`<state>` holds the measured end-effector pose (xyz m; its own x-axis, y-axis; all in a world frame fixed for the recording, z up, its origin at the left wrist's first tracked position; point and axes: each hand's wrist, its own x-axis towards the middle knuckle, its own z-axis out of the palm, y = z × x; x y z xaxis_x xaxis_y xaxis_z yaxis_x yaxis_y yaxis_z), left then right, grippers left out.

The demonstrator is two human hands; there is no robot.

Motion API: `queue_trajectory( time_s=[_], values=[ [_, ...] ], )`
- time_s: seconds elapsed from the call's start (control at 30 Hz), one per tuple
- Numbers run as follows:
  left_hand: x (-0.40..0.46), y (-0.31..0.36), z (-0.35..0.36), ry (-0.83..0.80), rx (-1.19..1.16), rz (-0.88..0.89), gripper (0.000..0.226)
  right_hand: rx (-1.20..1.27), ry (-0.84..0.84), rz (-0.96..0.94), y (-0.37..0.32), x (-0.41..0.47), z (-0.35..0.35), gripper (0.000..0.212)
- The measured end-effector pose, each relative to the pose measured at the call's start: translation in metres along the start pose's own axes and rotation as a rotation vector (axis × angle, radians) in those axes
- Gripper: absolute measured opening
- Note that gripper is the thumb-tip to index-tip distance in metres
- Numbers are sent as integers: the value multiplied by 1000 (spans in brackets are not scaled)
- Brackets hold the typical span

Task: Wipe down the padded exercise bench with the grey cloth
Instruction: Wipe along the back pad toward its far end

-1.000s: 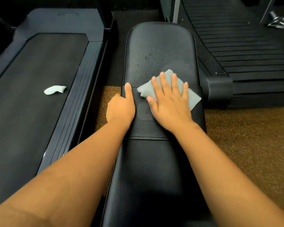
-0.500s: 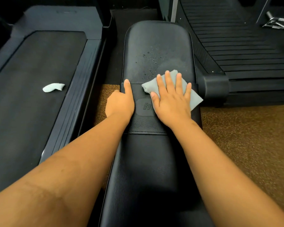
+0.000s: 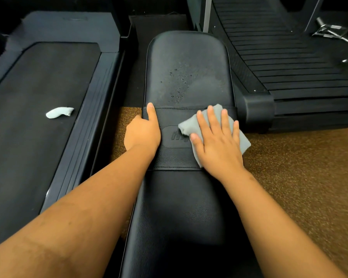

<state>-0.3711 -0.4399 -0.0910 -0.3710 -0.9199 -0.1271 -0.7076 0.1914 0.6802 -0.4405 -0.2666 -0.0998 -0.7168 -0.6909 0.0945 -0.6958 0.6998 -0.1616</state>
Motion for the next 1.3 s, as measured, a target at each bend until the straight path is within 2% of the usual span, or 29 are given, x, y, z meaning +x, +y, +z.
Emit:
queue_trajectory(
  time_s=[0.13, 0.23, 0.57, 0.9, 1.03, 1.17, 1.3],
  values=[
    [0, 1, 1, 14, -6, -3, 74, 5, -1, 49, 1, 39, -6, 61],
    [1, 0, 1, 16, -11, -12, 76, 12, 17, 41, 0, 39, -4, 61],
    [1, 0, 2, 20, -5, -13, 79, -33, 50, -8, -7, -48, 14, 62],
    [-1, 2, 0, 2, -18, -28, 81, -16, 15, 19, -14, 52, -2, 62],
    [-1, 4, 0, 8, -17, -28, 80, -25, 74, -89, -19, 17, 7, 63],
    [0, 0, 1, 9, -26, -26, 82, -52, 33, -246, -13, -18, 12, 61],
    [-2, 2, -2, 1, -16, -21, 82, -27, 12, -184, -7, 9, 3, 60]
  ],
)
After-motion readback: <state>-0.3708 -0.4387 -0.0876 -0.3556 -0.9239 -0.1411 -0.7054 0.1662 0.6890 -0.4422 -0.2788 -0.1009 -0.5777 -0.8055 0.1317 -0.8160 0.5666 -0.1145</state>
